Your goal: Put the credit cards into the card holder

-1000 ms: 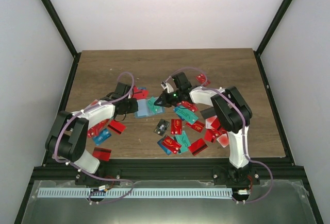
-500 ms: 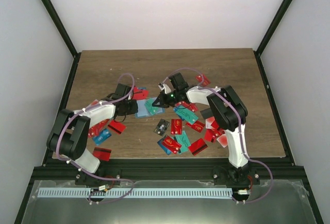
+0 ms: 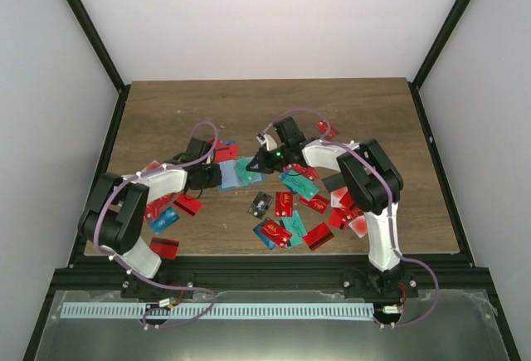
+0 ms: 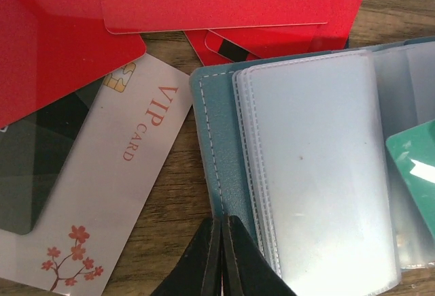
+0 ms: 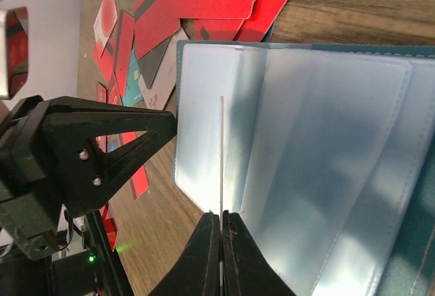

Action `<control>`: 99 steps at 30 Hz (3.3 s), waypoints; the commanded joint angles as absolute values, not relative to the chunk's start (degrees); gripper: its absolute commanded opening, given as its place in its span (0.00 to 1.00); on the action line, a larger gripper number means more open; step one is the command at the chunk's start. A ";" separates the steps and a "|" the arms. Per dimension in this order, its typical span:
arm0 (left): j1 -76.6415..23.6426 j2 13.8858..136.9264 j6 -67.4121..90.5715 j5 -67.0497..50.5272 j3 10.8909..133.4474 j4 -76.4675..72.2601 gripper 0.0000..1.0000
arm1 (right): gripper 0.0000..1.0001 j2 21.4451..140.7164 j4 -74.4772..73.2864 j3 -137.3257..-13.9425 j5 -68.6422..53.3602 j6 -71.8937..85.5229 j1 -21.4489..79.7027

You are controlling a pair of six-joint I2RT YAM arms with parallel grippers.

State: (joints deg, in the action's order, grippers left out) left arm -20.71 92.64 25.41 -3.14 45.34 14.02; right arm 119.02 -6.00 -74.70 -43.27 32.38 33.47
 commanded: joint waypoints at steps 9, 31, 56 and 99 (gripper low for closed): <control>-20.41 93.20 25.11 -3.79 44.50 12.35 0.04 | 0.01 117.65 -5.78 -73.96 -40.35 33.06 33.66; -20.40 93.70 25.13 -4.81 43.90 11.45 0.04 | 0.01 121.29 -5.08 -76.52 -42.63 33.90 33.85; -20.43 93.57 24.86 -6.46 43.62 11.43 0.04 | 0.01 125.15 8.14 -75.85 -47.86 41.39 34.06; -20.45 94.34 24.87 -7.25 43.50 11.34 0.04 | 0.01 128.66 7.70 -79.54 -47.80 30.38 34.63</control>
